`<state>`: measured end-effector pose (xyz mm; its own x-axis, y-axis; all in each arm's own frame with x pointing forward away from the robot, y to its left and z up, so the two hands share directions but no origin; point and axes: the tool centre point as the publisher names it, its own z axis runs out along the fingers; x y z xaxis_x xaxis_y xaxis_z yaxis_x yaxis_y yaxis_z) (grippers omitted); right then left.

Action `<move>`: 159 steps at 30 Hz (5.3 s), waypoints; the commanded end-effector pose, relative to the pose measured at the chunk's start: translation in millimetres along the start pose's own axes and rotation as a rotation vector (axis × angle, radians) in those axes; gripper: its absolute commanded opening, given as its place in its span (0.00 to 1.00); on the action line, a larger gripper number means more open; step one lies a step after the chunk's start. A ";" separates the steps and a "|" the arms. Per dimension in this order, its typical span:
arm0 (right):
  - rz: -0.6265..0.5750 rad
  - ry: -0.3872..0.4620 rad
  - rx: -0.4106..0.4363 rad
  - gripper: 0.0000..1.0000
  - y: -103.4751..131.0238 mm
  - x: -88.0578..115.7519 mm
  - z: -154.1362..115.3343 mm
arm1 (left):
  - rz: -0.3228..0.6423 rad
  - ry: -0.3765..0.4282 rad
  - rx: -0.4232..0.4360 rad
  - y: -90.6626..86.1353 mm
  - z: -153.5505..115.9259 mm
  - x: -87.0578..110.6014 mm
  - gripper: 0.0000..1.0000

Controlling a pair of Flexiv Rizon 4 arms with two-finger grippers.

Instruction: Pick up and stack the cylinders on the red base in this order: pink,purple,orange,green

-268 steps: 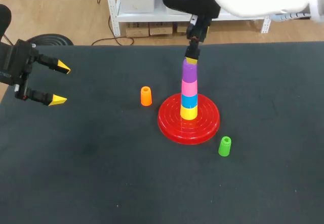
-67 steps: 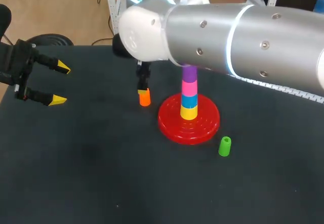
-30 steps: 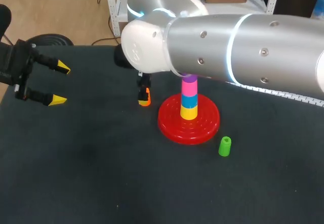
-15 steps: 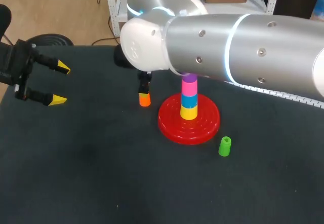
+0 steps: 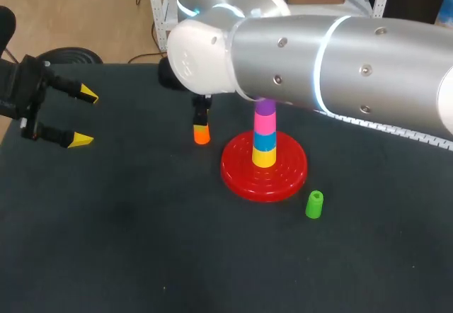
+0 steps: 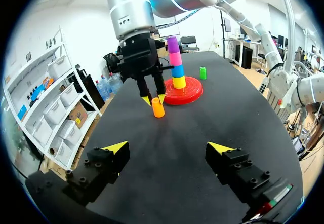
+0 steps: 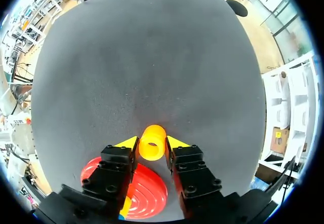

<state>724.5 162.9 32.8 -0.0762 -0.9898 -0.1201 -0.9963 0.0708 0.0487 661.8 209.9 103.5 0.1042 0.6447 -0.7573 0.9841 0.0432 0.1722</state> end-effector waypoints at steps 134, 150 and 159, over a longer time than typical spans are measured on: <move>0.454 -0.090 0.229 1.00 128.8 143.3 -229.4 | 0.002 -0.001 -0.002 -0.5 0.4 0.8 1.00; 0.597 -0.023 0.169 1.00 167.3 201.1 -144.6 | 0.002 -0.001 -0.002 -0.5 0.4 0.8 1.00; 0.655 -0.029 0.113 1.00 171.0 226.7 -93.9 | 0.002 -0.001 -0.002 -0.5 0.4 0.8 1.00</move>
<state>539.8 -56.0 123.0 -0.6721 -0.7381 -0.0590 -0.7397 0.6729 0.0065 661.8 209.9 103.6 0.1042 0.6447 -0.7573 0.9841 0.0432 0.1722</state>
